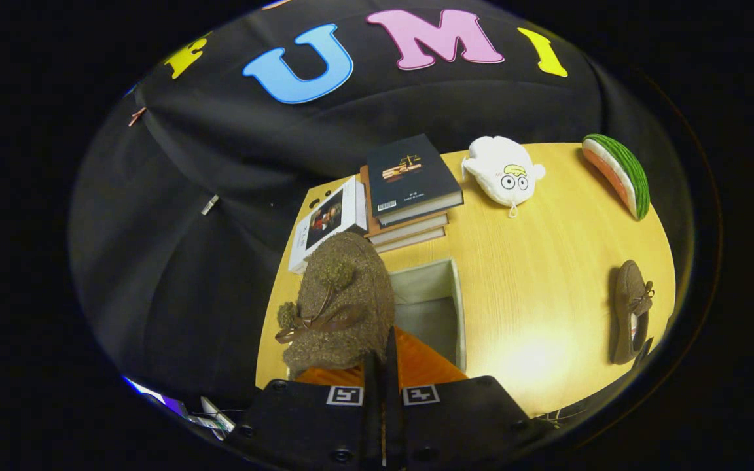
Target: Open the storage box then place both shoes into the box .Put the left shoe in first, then the right shoe, with the right side of both shoes facing outward in a uniform manner.
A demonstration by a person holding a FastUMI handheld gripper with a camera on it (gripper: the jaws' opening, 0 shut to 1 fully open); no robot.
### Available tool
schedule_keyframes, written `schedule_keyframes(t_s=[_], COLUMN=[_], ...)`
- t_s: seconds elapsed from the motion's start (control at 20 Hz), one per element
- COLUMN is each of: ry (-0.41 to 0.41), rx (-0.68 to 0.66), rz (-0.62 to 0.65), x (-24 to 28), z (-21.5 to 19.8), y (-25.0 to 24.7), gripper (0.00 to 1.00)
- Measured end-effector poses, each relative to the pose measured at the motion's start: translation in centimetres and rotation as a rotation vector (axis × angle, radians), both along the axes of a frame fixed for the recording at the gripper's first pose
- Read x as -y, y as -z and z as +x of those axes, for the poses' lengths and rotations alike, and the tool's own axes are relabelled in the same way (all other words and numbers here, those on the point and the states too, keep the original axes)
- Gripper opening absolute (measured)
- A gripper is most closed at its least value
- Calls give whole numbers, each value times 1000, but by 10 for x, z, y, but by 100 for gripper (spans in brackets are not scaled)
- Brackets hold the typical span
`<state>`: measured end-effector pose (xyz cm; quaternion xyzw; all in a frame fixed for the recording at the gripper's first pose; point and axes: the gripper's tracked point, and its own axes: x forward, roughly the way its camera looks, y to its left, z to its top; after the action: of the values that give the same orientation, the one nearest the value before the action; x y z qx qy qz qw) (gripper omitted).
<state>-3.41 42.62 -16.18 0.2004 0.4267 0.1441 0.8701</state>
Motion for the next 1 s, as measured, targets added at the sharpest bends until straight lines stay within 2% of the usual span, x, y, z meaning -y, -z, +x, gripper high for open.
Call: schedule_keyframes(t_s=[0.3, 0.55, 1.0], ry=[-16, -50, -80], rx=[-90, -161, -216], rz=[-72, -81, -86], x=[-40, -59, -71], z=[-9, -34, -24], y=[50, 61, 82], gripper=[7, 7, 8])
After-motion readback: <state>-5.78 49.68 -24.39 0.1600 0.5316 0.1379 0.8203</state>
